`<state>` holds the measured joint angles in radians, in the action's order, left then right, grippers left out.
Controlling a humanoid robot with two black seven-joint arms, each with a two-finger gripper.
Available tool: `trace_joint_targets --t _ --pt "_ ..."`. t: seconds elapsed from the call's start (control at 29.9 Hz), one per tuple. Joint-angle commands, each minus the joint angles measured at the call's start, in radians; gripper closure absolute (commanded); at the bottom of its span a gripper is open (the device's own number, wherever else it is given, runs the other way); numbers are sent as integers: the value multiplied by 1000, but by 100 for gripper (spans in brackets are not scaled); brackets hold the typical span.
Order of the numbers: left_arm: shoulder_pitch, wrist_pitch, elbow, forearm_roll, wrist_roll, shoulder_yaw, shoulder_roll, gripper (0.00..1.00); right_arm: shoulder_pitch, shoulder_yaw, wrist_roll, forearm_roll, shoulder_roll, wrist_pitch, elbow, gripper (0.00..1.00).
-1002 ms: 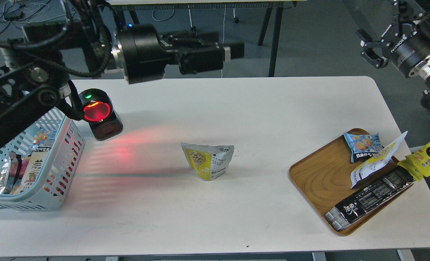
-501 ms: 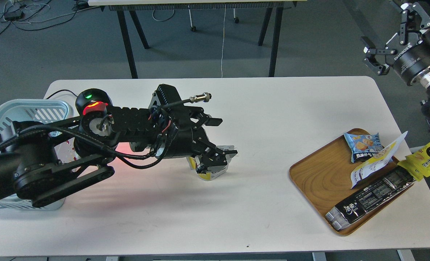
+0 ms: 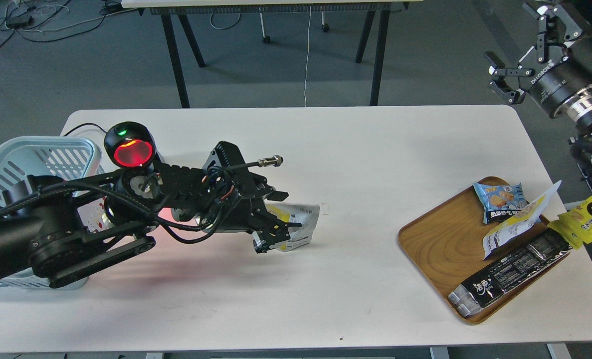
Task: Scan snack and place in basket
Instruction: 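Reach the left gripper over the bag and grasp it, then lift the bag with the left gripper and hold it before the scanner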
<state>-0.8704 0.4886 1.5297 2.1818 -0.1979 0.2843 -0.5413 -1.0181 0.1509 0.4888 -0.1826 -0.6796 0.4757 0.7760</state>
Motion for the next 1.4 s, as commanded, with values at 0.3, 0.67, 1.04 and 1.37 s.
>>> trace_joint_targets --t 0.3,0.67,1.04,1.37 --pt "-5 0 -17 0 -35 13 -9 99 0 7 0 0 0 -3 -3 1" --pt "-2 0 81 0 -147 88 -170 100 -19 10 0 0 -6 -2 -4 1" --pt "-2 0 -74 0 -251 142 -377 99 -16 13 0 0 -15 0 -1 1" --pt "-2 0 -134 0 -291 148 -404 99 -20 33 0 0 -11 -2 0 1"
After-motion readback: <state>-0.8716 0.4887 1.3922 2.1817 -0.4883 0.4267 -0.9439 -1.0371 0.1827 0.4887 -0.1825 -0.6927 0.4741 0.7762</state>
